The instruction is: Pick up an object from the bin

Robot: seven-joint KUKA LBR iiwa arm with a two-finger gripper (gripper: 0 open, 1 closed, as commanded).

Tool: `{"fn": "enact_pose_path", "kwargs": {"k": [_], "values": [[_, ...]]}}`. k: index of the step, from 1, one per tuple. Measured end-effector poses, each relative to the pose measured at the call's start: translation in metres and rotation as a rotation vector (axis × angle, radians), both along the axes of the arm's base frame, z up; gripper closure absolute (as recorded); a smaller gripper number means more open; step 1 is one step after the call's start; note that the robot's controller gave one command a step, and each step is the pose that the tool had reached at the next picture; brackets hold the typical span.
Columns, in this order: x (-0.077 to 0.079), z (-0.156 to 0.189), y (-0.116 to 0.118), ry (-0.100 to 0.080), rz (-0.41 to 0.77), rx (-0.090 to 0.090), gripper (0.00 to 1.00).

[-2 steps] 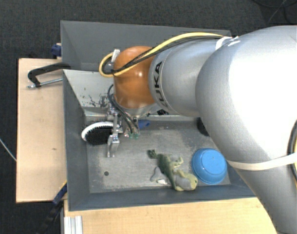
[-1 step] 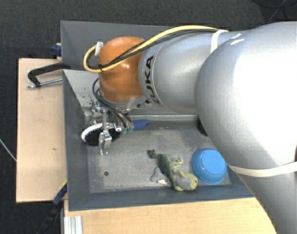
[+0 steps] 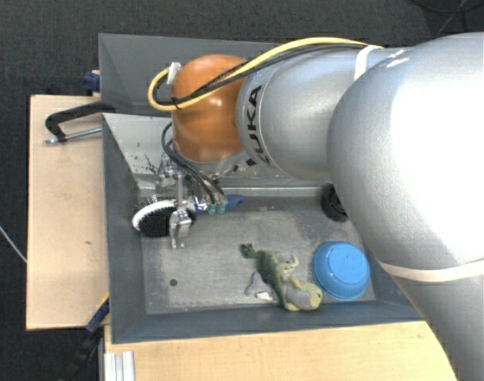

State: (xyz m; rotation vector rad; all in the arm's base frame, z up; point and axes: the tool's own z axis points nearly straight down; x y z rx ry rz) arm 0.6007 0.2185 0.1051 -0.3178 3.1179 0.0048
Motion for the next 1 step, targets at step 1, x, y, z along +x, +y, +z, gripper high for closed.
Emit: {"fn": "enact_pose_path", "kwargs": {"k": [1], "values": [[0.0023,-0.0343,0.0014,0.005,-0.029,0.000,0.00]]}}
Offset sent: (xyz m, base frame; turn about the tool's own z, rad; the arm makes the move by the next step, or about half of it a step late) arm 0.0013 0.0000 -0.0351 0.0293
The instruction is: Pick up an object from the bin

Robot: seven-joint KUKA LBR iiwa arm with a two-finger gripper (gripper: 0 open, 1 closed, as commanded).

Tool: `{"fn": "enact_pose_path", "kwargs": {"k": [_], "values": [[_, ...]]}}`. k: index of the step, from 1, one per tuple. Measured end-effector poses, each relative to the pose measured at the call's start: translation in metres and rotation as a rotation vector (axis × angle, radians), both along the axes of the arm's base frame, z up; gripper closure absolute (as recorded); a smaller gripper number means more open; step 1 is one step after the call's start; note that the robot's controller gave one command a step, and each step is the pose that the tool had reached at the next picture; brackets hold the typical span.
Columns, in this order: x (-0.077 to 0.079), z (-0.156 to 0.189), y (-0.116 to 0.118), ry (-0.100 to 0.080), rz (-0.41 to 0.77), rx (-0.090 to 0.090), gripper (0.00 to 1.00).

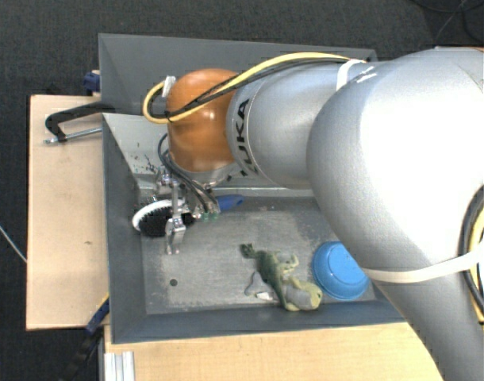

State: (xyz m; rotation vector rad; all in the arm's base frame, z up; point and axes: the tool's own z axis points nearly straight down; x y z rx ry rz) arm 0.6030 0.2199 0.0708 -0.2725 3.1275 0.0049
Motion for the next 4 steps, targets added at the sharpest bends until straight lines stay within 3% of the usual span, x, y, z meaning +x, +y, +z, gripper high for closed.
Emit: {"fn": "enact_pose_path", "kwargs": {"k": [1,2,3,4], "values": [[0.001,0.002,0.001,-0.002,0.000,0.000,0.00],[0.003,0.005,0.002,-0.005,0.000,0.002,1.00],[0.004,0.015,0.003,-0.005,0.000,0.001,1.00],[0.006,0.053,0.004,-0.007,0.000,0.002,1.00]]}}
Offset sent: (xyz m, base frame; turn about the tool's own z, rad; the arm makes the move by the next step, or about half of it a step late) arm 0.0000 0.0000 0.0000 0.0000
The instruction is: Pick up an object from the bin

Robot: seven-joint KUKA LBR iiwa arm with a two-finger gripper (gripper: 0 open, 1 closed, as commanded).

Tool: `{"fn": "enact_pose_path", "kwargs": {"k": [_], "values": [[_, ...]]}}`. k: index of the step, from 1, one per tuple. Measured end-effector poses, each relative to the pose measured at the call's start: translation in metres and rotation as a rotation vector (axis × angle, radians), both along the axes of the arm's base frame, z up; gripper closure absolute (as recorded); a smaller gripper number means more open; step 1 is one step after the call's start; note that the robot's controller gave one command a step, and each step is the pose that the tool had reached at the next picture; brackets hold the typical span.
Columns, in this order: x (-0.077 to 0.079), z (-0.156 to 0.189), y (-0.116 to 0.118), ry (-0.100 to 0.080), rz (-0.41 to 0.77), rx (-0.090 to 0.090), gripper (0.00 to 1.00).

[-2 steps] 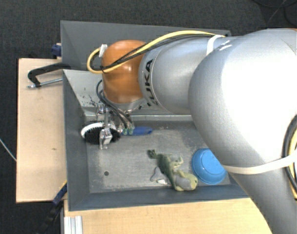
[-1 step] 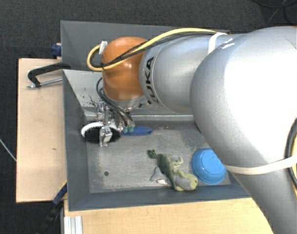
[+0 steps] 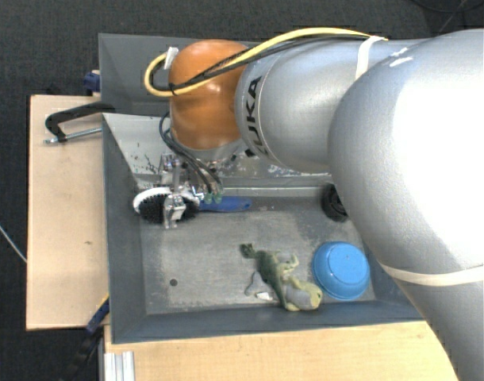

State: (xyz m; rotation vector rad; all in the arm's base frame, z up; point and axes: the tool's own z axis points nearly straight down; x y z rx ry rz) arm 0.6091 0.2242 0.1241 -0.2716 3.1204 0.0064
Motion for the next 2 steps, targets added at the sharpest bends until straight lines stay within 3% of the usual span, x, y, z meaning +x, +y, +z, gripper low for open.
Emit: {"fn": "enact_pose_path", "kwargs": {"k": [2], "values": [[0.003,0.046,0.002,0.002,0.000,-0.001,1.00]]}}
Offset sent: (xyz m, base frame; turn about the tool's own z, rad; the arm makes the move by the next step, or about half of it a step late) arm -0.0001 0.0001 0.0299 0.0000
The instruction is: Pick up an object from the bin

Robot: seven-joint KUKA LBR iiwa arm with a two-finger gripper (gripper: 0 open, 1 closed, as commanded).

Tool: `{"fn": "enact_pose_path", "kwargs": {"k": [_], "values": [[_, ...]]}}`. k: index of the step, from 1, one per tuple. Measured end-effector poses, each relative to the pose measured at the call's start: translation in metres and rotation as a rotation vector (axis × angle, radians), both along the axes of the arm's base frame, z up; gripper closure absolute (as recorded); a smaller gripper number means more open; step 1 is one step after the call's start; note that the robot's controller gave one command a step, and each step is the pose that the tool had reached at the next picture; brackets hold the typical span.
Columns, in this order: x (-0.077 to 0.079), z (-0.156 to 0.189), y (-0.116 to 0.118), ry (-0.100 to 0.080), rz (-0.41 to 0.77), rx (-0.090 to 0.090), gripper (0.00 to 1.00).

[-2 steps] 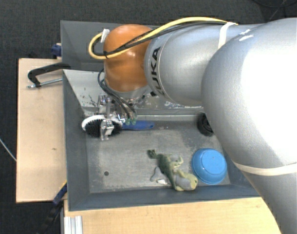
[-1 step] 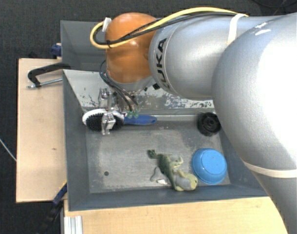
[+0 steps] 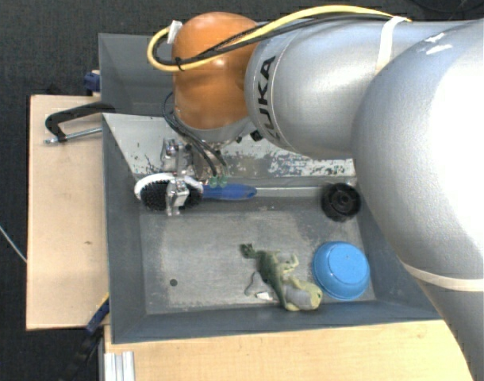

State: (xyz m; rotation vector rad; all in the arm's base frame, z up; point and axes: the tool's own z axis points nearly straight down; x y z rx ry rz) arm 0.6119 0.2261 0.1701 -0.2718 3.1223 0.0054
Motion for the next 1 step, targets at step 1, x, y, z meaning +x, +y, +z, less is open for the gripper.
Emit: {"fn": "enact_pose_path", "kwargs": {"k": [1], "values": [[0.0013,0.0176,0.0007,0.000,0.000,0.000,1.00]]}}
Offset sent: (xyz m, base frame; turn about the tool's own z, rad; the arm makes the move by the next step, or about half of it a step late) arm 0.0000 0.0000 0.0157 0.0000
